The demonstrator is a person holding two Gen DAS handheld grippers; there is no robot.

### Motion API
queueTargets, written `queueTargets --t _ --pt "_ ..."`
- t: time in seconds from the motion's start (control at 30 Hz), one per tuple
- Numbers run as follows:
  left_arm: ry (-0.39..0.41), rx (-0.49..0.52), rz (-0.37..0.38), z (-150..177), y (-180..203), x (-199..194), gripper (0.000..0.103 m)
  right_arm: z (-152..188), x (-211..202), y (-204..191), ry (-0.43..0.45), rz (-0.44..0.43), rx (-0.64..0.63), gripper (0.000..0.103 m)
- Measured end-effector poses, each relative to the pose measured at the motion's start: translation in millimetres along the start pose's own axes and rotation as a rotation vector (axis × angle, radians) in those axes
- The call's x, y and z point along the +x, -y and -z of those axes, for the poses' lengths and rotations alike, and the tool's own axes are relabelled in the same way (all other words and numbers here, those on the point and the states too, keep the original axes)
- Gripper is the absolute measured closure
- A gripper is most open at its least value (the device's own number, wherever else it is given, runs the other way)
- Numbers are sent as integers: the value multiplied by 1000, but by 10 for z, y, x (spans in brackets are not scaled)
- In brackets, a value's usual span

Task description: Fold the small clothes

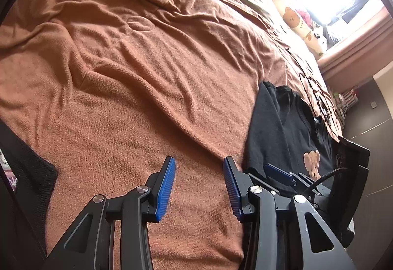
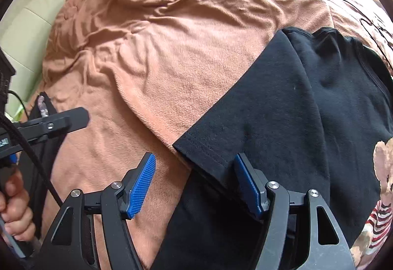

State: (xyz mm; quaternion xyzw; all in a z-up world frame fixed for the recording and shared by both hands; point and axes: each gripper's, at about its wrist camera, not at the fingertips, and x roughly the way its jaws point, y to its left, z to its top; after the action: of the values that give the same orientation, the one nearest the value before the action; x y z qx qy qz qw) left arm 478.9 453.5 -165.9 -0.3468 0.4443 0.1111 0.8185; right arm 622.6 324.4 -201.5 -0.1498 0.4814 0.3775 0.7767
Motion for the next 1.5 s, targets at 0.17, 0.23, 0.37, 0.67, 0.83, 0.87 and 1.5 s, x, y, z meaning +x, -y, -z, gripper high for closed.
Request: queueTargets --t 0.17,0.23,0.37,0.67,0.83,0.87,1.5 --pt "2 6 2 9 8 1 60 -76 -54 162 11 -64 89 97" --pt "0 12 3 11 52 11 60 -76 -130 253 28 -98 99 100" --pt "1 26 17 4 200 41 60 -67 -281 490 60 -118 154 101" --pt "-15 94 32 14 669 248 60 134 -904 1091 151 -89 227 101" --pt "-33 117 34 27 859 418 60 243 -1147 1523 187 -58 307 101" --pt "-37 123 32 35 894 452 60 260 -1182 1574 190 -51 317 101" --pt "-121 197 -84 233 953 927 60 528 -1058 1896 121 -90 451 51"
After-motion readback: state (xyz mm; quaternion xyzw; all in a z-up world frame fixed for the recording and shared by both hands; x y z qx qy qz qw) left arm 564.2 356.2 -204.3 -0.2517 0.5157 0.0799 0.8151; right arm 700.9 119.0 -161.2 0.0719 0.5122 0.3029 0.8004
